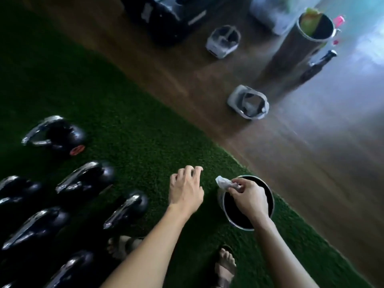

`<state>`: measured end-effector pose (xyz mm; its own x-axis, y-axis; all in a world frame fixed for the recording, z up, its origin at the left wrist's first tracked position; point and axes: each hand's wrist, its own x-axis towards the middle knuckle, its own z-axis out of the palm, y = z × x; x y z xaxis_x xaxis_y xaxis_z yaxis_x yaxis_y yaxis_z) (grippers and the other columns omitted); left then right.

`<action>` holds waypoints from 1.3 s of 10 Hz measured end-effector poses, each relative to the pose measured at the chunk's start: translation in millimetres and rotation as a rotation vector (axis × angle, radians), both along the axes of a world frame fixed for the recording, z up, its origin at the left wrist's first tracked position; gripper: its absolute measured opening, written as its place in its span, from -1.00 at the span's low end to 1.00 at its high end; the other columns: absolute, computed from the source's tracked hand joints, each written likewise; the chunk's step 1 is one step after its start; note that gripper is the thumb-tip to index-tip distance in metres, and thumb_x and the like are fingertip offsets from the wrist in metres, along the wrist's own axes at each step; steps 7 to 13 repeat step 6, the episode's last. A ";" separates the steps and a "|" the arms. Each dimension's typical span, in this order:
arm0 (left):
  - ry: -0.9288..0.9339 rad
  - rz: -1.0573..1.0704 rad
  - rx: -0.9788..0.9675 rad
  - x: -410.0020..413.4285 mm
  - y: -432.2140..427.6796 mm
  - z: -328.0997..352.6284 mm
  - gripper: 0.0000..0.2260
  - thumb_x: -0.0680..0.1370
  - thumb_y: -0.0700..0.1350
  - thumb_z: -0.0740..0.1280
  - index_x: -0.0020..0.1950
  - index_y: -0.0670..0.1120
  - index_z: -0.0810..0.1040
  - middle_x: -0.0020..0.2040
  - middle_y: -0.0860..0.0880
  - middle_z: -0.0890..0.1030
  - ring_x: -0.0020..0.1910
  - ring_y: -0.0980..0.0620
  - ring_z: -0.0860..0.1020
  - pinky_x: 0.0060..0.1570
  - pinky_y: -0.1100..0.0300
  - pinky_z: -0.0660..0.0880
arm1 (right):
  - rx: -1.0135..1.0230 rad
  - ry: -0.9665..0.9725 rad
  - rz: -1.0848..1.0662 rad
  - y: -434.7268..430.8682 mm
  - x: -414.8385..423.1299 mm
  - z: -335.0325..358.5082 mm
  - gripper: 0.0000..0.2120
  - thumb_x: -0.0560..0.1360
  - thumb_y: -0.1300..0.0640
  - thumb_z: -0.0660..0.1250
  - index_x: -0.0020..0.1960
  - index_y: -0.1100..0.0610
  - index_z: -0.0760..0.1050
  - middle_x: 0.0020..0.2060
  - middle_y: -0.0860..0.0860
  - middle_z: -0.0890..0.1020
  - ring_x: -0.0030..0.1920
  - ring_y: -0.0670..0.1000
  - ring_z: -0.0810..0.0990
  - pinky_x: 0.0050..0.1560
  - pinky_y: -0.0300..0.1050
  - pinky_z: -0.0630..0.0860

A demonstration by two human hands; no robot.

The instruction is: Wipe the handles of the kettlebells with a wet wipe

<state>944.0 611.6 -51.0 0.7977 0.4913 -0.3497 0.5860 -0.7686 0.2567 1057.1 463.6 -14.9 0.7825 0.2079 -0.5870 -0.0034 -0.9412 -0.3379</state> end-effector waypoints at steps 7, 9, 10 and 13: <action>0.286 -0.163 0.006 66.8 -228.9 -120.0 -0.55 0.57 -0.01 0.30 0.44 0.05 0.31 0.37 -0.09 0.44 0.36 -0.16 0.43 0.27 -0.09 0.37 | 0.069 0.273 -0.058 -190.2 33.4 -165.3 -0.45 0.44 0.08 0.41 0.43 -0.09 0.49 0.13 0.06 0.71 0.17 0.14 0.65 0.17 -0.04 0.59; 0.286 -0.163 0.006 66.8 -228.9 -120.0 -0.55 0.57 -0.01 0.30 0.44 0.05 0.31 0.37 -0.09 0.44 0.36 -0.16 0.43 0.27 -0.09 0.37 | 0.069 0.273 -0.058 -190.2 33.4 -165.3 -0.45 0.44 0.08 0.41 0.43 -0.09 0.49 0.13 0.06 0.71 0.17 0.14 0.65 0.17 -0.04 0.59; 0.286 -0.163 0.006 66.8 -228.9 -120.0 -0.55 0.57 -0.01 0.30 0.44 0.05 0.31 0.37 -0.09 0.44 0.36 -0.16 0.43 0.27 -0.09 0.37 | 0.069 0.273 -0.058 -190.2 33.4 -165.3 -0.45 0.44 0.08 0.41 0.43 -0.09 0.49 0.13 0.06 0.71 0.17 0.14 0.65 0.17 -0.04 0.59; 0.286 -0.163 0.006 66.8 -228.9 -120.0 -0.55 0.57 -0.01 0.30 0.44 0.05 0.31 0.37 -0.09 0.44 0.36 -0.16 0.43 0.27 -0.09 0.37 | 0.069 0.273 -0.058 -190.2 33.4 -165.3 -0.45 0.44 0.08 0.41 0.43 -0.09 0.49 0.13 0.06 0.71 0.17 0.14 0.65 0.17 -0.04 0.59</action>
